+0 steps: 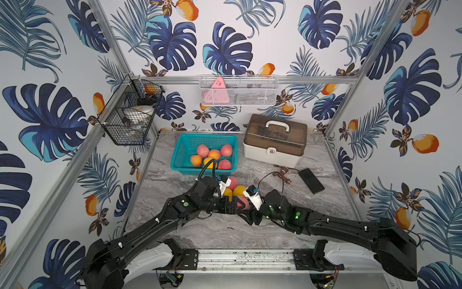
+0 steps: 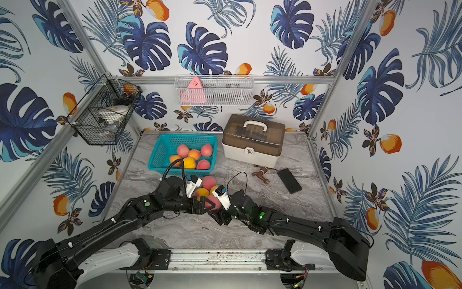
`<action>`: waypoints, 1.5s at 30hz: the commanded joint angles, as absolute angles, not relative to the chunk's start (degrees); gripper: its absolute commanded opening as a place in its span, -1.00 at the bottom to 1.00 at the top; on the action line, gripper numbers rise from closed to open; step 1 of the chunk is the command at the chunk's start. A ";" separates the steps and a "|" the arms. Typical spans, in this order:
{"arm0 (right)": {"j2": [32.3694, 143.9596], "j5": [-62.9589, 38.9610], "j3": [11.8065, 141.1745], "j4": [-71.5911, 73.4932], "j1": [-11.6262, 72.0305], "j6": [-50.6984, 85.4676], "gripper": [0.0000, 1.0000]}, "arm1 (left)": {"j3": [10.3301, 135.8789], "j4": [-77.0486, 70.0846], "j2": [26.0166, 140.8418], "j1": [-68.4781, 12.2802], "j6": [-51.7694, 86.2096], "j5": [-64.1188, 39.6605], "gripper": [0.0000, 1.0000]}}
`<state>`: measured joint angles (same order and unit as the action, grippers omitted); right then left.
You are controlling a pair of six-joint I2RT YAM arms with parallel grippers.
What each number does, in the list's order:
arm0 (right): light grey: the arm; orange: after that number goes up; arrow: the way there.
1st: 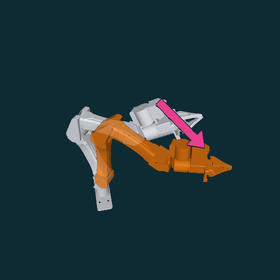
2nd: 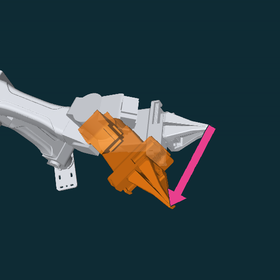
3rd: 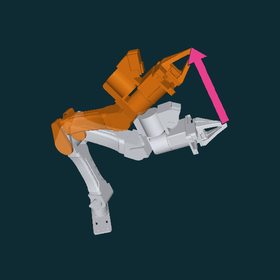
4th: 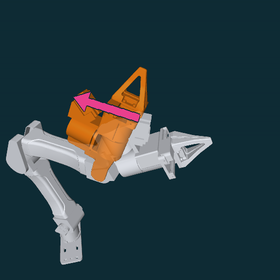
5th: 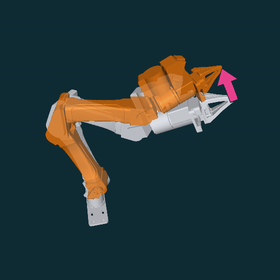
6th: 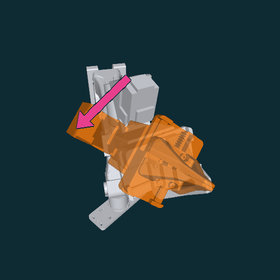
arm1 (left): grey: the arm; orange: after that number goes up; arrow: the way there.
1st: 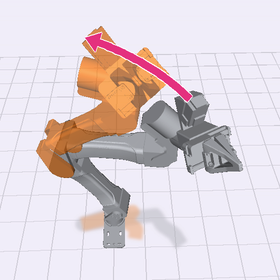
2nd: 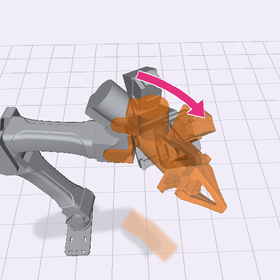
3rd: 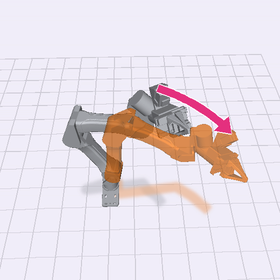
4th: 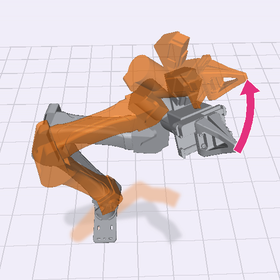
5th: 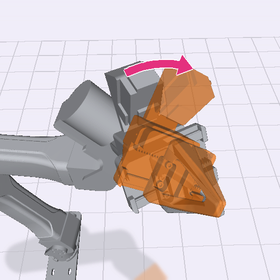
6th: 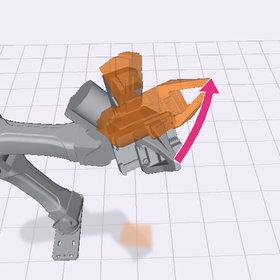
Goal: Put the peaches into the basket
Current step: Pick up the peach from the center of the board, then place the peach in the basket.
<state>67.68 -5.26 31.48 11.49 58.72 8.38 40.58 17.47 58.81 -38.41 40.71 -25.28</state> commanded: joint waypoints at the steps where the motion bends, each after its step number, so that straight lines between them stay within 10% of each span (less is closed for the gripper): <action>1: 66.55 -5.78 30.94 14.06 58.71 7.60 0.49 | 41.11 14.60 59.30 -38.74 41.67 -25.89 0.96; 28: 64.30 -6.77 30.63 14.47 58.71 6.66 0.55 | 43.51 13.94 63.63 -41.87 41.89 -23.77 0.45; 45: 63.48 -1.76 38.39 2.94 57.21 6.48 1.00 | 54.20 25.82 66.49 -39.18 33.86 -13.31 0.31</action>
